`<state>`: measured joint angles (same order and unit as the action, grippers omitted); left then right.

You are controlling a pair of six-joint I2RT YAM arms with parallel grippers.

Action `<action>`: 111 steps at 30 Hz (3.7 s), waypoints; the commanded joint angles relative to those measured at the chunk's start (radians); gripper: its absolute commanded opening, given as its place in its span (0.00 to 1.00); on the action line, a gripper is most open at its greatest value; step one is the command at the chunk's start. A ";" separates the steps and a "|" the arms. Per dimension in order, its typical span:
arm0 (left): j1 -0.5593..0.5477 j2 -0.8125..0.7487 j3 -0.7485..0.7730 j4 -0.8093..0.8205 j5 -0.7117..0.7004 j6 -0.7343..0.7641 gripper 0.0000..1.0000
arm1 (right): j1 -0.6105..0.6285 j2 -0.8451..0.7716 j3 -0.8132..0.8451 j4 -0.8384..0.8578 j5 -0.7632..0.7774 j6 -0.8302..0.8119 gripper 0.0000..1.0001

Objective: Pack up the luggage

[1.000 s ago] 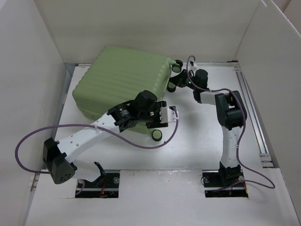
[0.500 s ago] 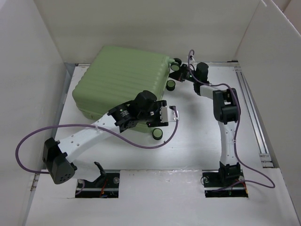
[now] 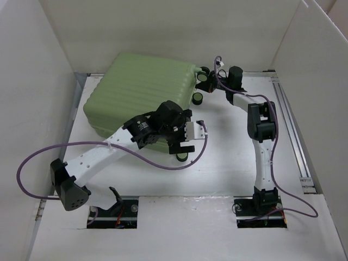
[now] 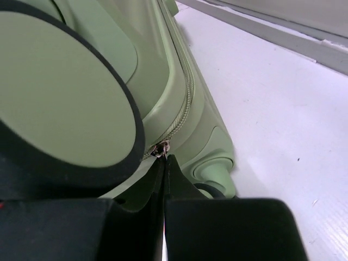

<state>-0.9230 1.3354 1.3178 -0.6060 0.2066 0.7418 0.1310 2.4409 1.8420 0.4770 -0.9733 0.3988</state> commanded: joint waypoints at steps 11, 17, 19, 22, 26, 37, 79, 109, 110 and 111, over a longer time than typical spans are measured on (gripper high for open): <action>-0.031 0.308 0.285 -0.325 -0.156 0.050 1.00 | -0.045 -0.115 -0.067 0.048 0.120 -0.135 0.00; -0.031 0.308 0.187 -0.356 -0.216 0.084 0.91 | -0.045 -0.125 -0.101 0.048 0.150 -0.144 0.00; -0.031 0.308 0.153 -0.356 -0.252 0.093 0.39 | -0.045 -0.134 -0.113 0.048 0.177 -0.144 0.00; -0.022 0.256 0.077 -0.376 -0.227 0.103 0.00 | -0.054 -0.163 -0.162 0.038 0.243 -0.144 0.00; -0.022 0.099 -0.151 -0.449 -0.179 0.162 0.00 | -0.102 -0.197 -0.227 0.038 0.353 -0.112 0.00; -0.013 -0.182 -0.442 -0.430 -0.168 0.261 0.00 | -0.107 -0.085 0.055 -0.083 0.206 -0.251 0.00; 1.477 -0.127 -0.173 -0.071 -0.010 -0.504 0.06 | 0.197 -0.459 -0.179 -0.558 0.504 -0.868 0.00; 0.748 0.560 0.889 -0.054 0.172 -0.262 0.61 | 0.849 -1.076 -1.026 -0.219 0.901 -0.373 0.00; 0.748 0.486 0.826 -0.054 0.184 -0.249 0.62 | 0.849 -1.060 -1.014 -0.210 0.912 -0.373 0.00; 0.748 0.411 0.698 -0.031 0.194 -0.239 0.64 | 0.849 -1.044 -0.986 -0.210 0.912 -0.373 0.00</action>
<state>-0.0891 2.1464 2.1578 -0.4332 0.1162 0.5205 1.0191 1.3270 0.7830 -0.0288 -0.1089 -0.0399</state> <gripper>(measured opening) 0.613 0.005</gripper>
